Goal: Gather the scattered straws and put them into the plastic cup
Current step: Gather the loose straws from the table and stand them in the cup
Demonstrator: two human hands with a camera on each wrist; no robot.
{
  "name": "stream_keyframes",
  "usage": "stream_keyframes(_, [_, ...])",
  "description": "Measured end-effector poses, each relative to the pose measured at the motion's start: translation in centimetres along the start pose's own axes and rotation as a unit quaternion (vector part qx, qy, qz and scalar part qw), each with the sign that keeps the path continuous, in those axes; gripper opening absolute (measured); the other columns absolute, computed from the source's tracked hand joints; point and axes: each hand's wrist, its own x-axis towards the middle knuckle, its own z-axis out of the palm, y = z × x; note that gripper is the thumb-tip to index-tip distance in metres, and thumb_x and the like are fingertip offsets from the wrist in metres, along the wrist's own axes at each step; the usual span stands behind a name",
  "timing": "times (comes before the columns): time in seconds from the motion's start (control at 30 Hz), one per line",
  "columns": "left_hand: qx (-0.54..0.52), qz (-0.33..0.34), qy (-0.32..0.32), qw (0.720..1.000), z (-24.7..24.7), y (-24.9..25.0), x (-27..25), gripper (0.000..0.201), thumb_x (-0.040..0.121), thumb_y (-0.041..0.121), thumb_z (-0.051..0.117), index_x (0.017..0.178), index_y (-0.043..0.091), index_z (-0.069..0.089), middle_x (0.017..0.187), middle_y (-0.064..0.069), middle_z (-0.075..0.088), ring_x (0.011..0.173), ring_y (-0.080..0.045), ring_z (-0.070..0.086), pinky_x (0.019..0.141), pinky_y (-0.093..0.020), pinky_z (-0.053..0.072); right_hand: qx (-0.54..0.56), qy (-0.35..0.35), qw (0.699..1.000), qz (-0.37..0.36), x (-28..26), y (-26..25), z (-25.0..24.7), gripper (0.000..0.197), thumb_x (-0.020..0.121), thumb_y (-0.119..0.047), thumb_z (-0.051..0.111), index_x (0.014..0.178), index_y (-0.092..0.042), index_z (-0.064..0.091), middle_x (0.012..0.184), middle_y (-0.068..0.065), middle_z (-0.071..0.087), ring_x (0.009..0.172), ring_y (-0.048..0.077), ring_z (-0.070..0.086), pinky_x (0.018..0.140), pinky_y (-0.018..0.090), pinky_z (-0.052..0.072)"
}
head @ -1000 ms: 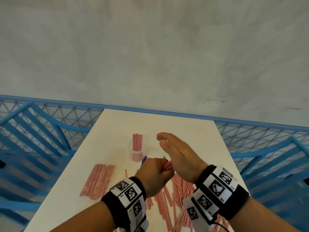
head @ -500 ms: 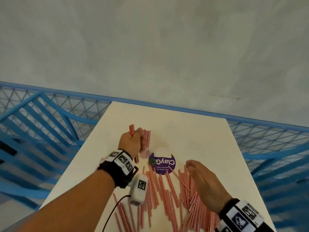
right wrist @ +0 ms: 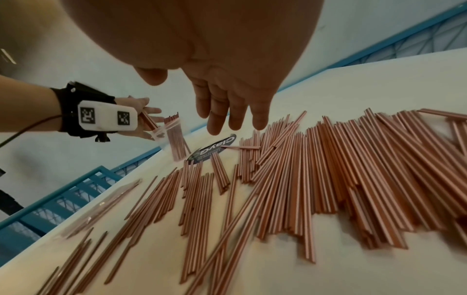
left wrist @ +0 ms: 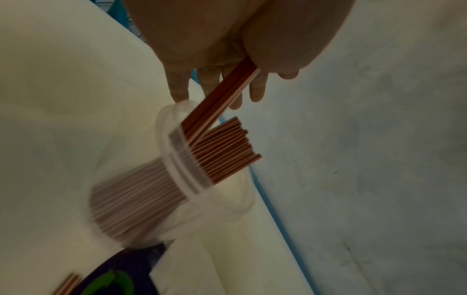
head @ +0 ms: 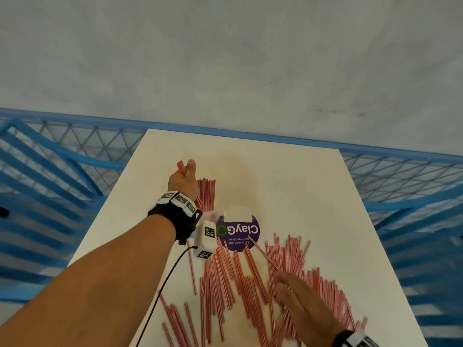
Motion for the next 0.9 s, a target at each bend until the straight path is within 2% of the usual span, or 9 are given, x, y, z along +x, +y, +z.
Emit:
stream_keyframes(0.1, [0.036, -0.009, -0.009, 0.999, 0.6, -1.4, 0.1, 0.055, 0.097, 0.048, 0.040, 0.057, 0.010, 0.041, 0.056, -0.005, 0.045, 0.050, -0.020, 0.043, 0.047, -0.027, 0.029, 0.005, -0.003, 1.000, 0.005, 0.3, 0.0, -0.1, 0.019, 0.099, -0.041, 0.029, 0.100, -0.033, 0.047, 0.093, -0.019, 0.054, 0.086, -0.009, 0.055, 0.070, 0.002, 0.041])
stream_keyframes(0.2, [0.085, -0.005, -0.059, 0.995, 0.8, -2.7, 0.3, 0.048, 0.095, 0.049, 0.043, 0.067, 0.012, 0.055, 0.071, -0.010, 0.059, 0.075, -0.030, 0.057, 0.070, -0.033, 0.044, 0.008, 0.006, 1.000, 0.007, 0.8, 0.5, 0.0, 0.018, 0.099, -0.038, 0.032, 0.099, -0.034, 0.049, 0.097, -0.017, 0.058, 0.090, -0.003, 0.056, 0.080, 0.012, 0.045])
stream_keyframes(0.27, [0.125, -0.007, -0.080, 0.989, 0.4, -3.2, 0.3, 0.055, 0.092, 0.056, 0.045, 0.114, 0.009, 0.063, 0.121, -0.017, 0.062, 0.115, -0.033, 0.055, 0.100, -0.039, 0.041, -0.012, 0.021, 1.000, 0.015, 1.3, 1.2, 0.0, 0.019, 0.099, -0.035, 0.035, 0.102, -0.027, 0.052, 0.099, -0.016, 0.056, 0.092, -0.001, 0.054, 0.077, 0.012, 0.043])
stream_keyframes(0.3, [0.139, -0.011, -0.081, 0.987, 0.0, -3.1, 0.0, 0.068, 0.090, 0.059, 0.047, 0.136, 0.008, 0.049, 0.142, -0.015, 0.049, 0.131, -0.031, 0.044, 0.110, -0.040, 0.032, -0.026, 0.030, 0.999, 0.019, 1.4, 1.6, -0.1, 0.020, 0.098, -0.035, 0.036, 0.102, -0.025, 0.053, 0.099, -0.016, 0.056, 0.093, -0.001, 0.054, 0.075, 0.011, 0.041])
stream_keyframes(0.37, [0.145, 0.017, -0.060, 0.988, -0.6, -2.5, -1.1, 0.078, 0.089, 0.057, 0.051, 0.147, 0.010, 0.032, 0.154, -0.010, 0.031, 0.142, -0.027, 0.029, 0.117, -0.038, 0.022, -0.040, 0.052, 0.997, 0.036, 1.7, 2.4, -0.3, 0.016, 0.097, -0.036, 0.039, 0.097, -0.028, 0.053, 0.097, -0.014, 0.058, 0.093, 0.000, 0.055, 0.074, 0.013, 0.043])
stream_keyframes(0.47, [0.146, 0.145, 0.010, 0.979, -1.0, -1.2, -4.2, 0.057, 0.091, 0.039, 0.058, 0.139, 0.010, 0.046, 0.150, -0.010, 0.036, 0.138, -0.024, 0.033, 0.114, -0.033, 0.025, -0.045, 0.103, 0.990, 0.085, 1.8, 3.6, -0.8, 0.014, 0.094, -0.033, 0.044, 0.087, -0.026, 0.054, 0.090, -0.004, 0.062, 0.088, 0.009, 0.059, 0.077, 0.024, 0.052])
stream_keyframes(0.57, [0.143, 0.235, -0.005, 0.961, 0.0, -0.4, -8.6, 0.030, 0.089, 0.030, 0.061, 0.113, 0.012, 0.062, 0.116, -0.005, 0.058, 0.105, -0.021, 0.056, 0.096, -0.032, 0.044, -0.067, 0.160, 0.975, 0.142, 1.7, 4.6, -1.9, 0.011, 0.088, -0.031, 0.049, 0.083, -0.022, 0.054, 0.084, -0.002, 0.061, 0.079, 0.016, 0.058, 0.072, 0.030, 0.051])
stream_keyframes(0.73, [0.279, 0.180, -0.185, 0.925, 4.8, -2.9, -14.4, 0.027, 0.089, 0.044, 0.054, 0.090, 0.018, 0.061, 0.085, 0.003, 0.065, 0.079, -0.016, 0.061, 0.079, -0.035, 0.053, -0.174, 0.120, 0.947, 0.242, 0.8, 6.6, -3.3, 0.037, 0.091, -0.044, 0.046, 0.112, -0.014, 0.049, 0.113, 0.005, 0.057, 0.100, 0.021, 0.057, 0.082, 0.029, 0.045])
stream_keyframes(0.9, [0.458, 0.134, -0.275, 0.835, 9.6, -5.0, -17.7, 0.053, 0.091, 0.055, 0.048, 0.114, 0.008, 0.055, 0.104, -0.008, 0.061, 0.089, -0.025, 0.057, 0.076, -0.032, 0.047, -0.208, 0.090, 0.926, 0.301, 0.4, 7.4, -3.5, 0.052, 0.089, -0.051, 0.048, 0.120, -0.009, 0.046, 0.121, 0.008, 0.056, 0.109, 0.026, 0.059, 0.085, 0.031, 0.047])
